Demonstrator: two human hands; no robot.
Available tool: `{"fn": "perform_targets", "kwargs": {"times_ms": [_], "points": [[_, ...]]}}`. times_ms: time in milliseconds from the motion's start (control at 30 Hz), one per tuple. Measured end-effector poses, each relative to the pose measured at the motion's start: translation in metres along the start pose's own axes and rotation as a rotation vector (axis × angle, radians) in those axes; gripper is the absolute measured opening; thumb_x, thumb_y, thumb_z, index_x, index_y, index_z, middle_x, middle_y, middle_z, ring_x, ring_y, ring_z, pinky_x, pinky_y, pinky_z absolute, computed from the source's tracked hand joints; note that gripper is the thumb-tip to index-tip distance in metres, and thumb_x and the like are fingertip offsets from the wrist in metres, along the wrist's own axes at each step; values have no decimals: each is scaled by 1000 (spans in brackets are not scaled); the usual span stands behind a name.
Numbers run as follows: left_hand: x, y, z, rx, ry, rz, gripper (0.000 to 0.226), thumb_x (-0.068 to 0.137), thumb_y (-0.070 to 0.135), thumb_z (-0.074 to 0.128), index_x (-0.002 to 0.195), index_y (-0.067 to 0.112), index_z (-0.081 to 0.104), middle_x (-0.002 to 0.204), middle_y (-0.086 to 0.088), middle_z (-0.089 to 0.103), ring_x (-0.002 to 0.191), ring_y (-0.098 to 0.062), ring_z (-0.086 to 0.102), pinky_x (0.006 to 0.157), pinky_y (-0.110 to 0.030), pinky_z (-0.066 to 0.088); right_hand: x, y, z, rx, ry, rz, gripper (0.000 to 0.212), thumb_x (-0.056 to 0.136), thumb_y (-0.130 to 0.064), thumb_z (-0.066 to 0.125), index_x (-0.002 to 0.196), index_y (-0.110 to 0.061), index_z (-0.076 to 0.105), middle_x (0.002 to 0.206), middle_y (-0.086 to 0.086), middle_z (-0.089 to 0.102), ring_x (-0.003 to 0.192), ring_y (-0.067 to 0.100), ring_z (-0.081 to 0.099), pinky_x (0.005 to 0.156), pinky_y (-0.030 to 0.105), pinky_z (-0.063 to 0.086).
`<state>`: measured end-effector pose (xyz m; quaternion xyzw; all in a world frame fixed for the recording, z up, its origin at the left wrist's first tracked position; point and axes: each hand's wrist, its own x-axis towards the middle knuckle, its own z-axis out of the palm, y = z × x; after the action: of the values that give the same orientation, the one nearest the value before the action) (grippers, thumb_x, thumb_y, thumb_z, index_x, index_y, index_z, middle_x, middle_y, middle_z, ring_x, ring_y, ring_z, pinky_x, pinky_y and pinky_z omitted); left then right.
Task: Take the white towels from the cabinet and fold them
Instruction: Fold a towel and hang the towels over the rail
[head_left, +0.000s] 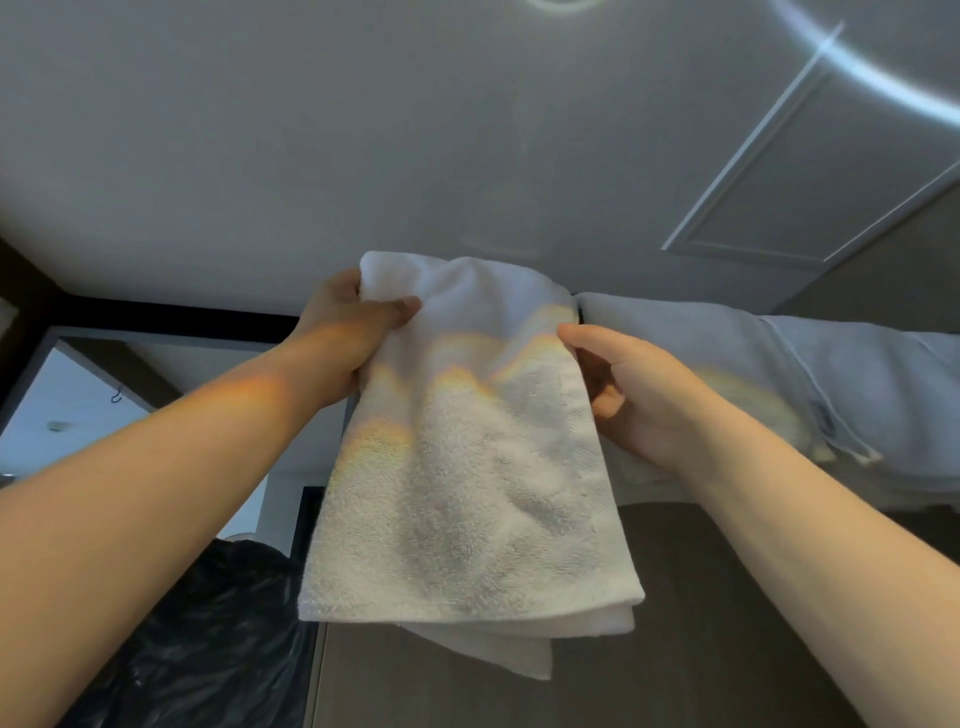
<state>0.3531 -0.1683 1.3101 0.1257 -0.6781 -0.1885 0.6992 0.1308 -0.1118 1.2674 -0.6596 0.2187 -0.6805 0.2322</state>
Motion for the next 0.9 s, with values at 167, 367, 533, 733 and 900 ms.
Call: {"fn": "perform_targets", "kwargs": {"times_ms": [167,367,533,733,900], "points": [[0,2,0,-6,1,-24,36,91,16,65,127,18,58,112,-2,67,99,-21,67,73,-35,56,0,-2,6,-12,-142,99,28,99,-24,51,72,-16,54,60,-5,44,42,6,42,44,17,36],[4,0,-2,4,-6,-29,37,90,16,67,125,16,59,112,-4,67,99,-23,67,75,-38,57,13,-12,3,-217,142,-141,36,97,-10,57,62,-11,47,63,13,37,57,23,39,62,35,33],[15,-2,-1,64,2,14,50,86,22,72,132,18,53,121,-4,64,107,-26,63,90,-46,55,30,-31,-1,-130,187,-149,20,89,3,60,71,-6,55,59,6,50,55,17,51,55,25,41],[28,-4,3,157,48,80,59,84,25,71,137,18,46,128,-3,58,115,-26,58,97,-47,51,32,-43,2,21,76,-128,26,97,-9,51,71,-11,54,45,-6,56,32,5,49,31,13,33],[32,-3,-1,273,-4,144,44,85,24,72,124,18,55,116,-2,64,104,-22,63,90,-45,55,55,-48,4,-317,258,-107,13,90,-24,67,88,-12,62,76,5,60,63,21,57,56,26,45]]}}
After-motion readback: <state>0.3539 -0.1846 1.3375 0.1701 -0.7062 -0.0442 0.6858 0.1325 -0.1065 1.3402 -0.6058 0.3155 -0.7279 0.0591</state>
